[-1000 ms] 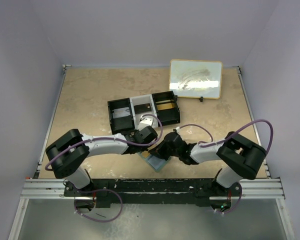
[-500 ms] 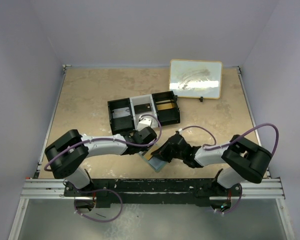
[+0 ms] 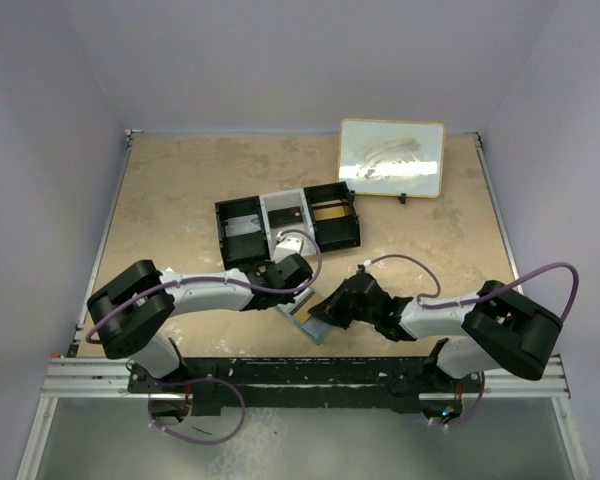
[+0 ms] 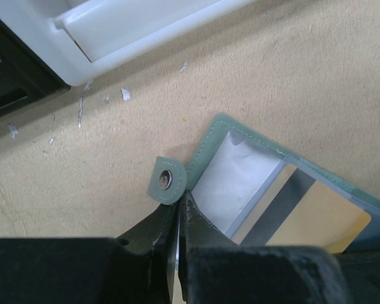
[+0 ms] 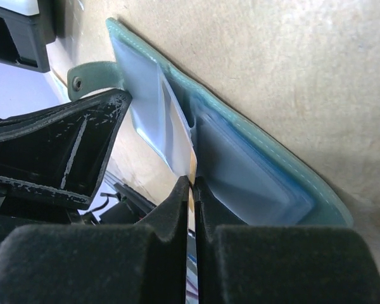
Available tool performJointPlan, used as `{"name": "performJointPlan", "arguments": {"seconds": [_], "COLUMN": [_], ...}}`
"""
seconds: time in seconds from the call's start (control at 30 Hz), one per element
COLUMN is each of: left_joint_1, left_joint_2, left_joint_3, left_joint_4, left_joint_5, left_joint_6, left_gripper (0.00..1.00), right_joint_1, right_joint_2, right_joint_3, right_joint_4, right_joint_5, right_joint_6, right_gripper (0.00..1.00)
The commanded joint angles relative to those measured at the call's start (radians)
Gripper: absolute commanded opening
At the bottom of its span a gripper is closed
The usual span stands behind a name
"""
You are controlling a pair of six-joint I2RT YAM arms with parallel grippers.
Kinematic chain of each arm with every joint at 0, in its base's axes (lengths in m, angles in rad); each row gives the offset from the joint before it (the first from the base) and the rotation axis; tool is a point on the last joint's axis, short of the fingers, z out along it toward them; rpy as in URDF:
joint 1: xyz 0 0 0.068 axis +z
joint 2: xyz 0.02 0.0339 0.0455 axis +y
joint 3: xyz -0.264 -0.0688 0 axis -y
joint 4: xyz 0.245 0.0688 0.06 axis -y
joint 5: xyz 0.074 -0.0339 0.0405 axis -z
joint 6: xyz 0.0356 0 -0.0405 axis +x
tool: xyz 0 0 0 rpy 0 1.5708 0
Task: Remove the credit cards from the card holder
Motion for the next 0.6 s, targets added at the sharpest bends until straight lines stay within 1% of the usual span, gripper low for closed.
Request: {"name": "performJointPlan", "arguments": {"seconds": [0.0,0.2,0.27,0.37,0.43,0.57], "left_joint_1": [0.006,0.006,0.006,-0.003,-0.014,-0.052], "left_joint_2": [-0.040,-0.093,-0.112,-0.150,-0.180,-0.195], "left_joint_3": [-0.032,-0.006,-0.002,0.001,0.001,0.003], "left_joint_4": [-0.086,-0.111,-0.119,-0.120,-0.108,-0.040], "left_joint_5": [0.025,0.035,0.047,0.063,0.082,0.154], "left_joint_6": [-0.022,-0.020,-0.019,-0.021,-0.025,-0.004], "left_gripper": [0.01,0.03,0.04,0.05,0.09,0.13], "right_joint_1": [0.006,0.005,0.003,0.003,0.002,-0.003], "right_joint_2": [-0.018,0.049,0.072,0.083,0.083,0.083], "right_joint_3": [-0.046,-0.051,-0.045,-0.043,-0.045,-0.058], "right_joint_4": [-0.070,0.008,0.017,0.022,0.021,0.029], "right_joint_5": [-0.003,-0.039,-0.041,-0.033,-0.025,-0.022], "right_joint_6": [-0.015,-0.014,-0.013,-0.002,0.003,0.011], "right_gripper": [0.05,0.08,0.13,0.14,0.17,0.18]}}
